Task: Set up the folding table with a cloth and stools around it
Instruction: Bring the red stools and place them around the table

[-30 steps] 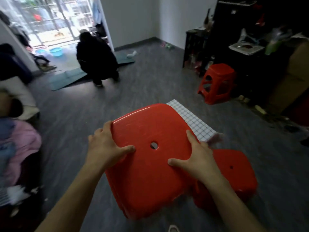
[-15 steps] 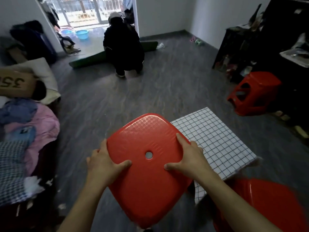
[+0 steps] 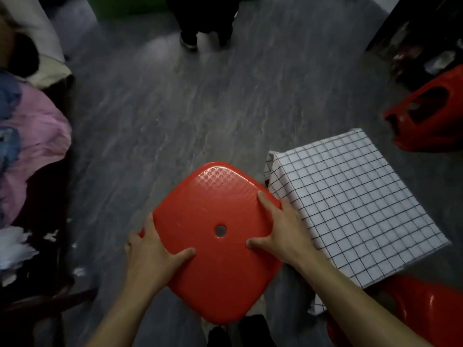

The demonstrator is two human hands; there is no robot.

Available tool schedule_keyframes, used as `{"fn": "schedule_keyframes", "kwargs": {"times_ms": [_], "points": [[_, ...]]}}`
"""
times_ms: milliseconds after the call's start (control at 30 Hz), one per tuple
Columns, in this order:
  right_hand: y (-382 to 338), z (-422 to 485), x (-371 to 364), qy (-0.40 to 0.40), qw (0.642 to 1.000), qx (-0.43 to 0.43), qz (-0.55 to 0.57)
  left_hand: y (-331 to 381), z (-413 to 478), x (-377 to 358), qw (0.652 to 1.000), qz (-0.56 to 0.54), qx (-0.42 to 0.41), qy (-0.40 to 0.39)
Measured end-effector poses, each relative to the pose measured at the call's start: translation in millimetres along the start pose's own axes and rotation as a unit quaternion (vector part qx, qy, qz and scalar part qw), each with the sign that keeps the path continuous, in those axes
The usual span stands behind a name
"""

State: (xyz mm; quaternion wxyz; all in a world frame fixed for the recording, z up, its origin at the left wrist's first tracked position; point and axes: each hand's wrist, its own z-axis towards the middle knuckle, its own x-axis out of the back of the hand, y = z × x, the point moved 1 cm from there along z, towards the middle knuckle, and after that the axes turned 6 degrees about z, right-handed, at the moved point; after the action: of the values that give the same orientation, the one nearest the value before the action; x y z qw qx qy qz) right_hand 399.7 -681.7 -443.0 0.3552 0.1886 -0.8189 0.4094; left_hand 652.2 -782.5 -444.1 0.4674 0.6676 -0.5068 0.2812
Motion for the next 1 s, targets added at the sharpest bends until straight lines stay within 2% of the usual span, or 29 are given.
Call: {"fn": "schedule_keyframes", "kwargs": {"times_ms": [267, 467, 700, 1000], "points": [[85, 93, -115, -0.016, 1.000, -0.004, 0.022, -43, 75, -130, 0.999, -0.004, 0.036, -0.001], [126, 135, -157, -0.025, 0.999, -0.006, 0.030, -56, 110, -193, 0.999, -0.005, 0.048, -0.008], [146, 155, -178, -0.022, 1.000, -0.003, 0.020, -63, 132, -229, 0.998, -0.019, 0.056, -0.021], [139, 164, -177, -0.036, 0.999, -0.016, 0.001, -59, 144, -234, 0.996, -0.023, 0.073, -0.052]]}}
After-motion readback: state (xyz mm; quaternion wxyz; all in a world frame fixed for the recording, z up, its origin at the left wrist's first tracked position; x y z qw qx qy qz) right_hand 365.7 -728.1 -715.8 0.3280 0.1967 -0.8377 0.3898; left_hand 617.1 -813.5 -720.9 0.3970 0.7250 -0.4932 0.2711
